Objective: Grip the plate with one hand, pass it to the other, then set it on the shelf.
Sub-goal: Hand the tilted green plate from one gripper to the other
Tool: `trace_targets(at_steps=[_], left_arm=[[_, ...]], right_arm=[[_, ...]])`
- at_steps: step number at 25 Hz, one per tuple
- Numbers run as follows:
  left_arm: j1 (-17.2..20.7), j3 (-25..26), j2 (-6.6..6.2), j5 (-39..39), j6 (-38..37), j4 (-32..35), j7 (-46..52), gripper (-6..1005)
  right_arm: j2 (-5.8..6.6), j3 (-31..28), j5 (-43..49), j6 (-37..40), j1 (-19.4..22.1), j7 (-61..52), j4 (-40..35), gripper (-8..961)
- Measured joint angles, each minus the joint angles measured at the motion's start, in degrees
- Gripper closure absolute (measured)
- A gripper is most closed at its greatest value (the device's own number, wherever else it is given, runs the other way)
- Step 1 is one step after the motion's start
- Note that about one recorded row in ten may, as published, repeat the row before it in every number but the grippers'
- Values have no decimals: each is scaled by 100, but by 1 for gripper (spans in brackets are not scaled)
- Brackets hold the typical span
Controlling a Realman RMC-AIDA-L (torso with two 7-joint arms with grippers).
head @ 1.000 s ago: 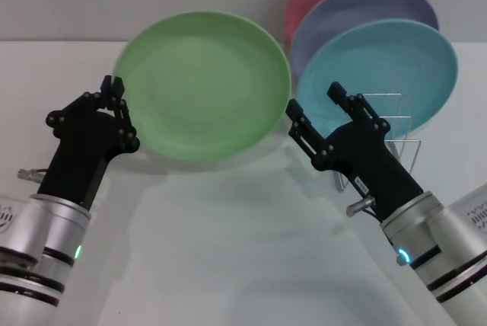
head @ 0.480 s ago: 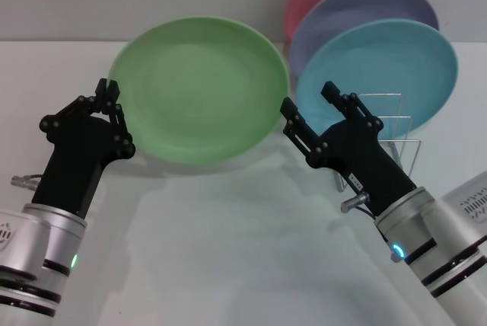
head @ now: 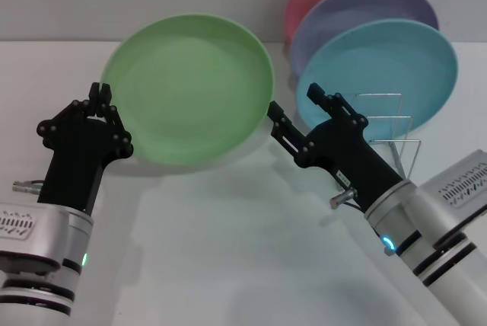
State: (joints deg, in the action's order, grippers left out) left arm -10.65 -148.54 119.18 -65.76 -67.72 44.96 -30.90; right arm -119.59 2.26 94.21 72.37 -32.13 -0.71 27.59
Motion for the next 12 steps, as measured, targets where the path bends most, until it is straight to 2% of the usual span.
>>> trace_targets(at_steps=[4,8,12], left_arm=[[40,-209,0,-372,-41,224,-541,956],[59,-268,0,-530,-61,334,-758,956],[105,-318,0,-995,-57,633,-1395,955]], right_arm=[[9,1,1,-93,-85,0,-55,241],[13,-2,1,-183,-155,0,-115,240],[14,-7,1,-300,-291,0,-165,241]])
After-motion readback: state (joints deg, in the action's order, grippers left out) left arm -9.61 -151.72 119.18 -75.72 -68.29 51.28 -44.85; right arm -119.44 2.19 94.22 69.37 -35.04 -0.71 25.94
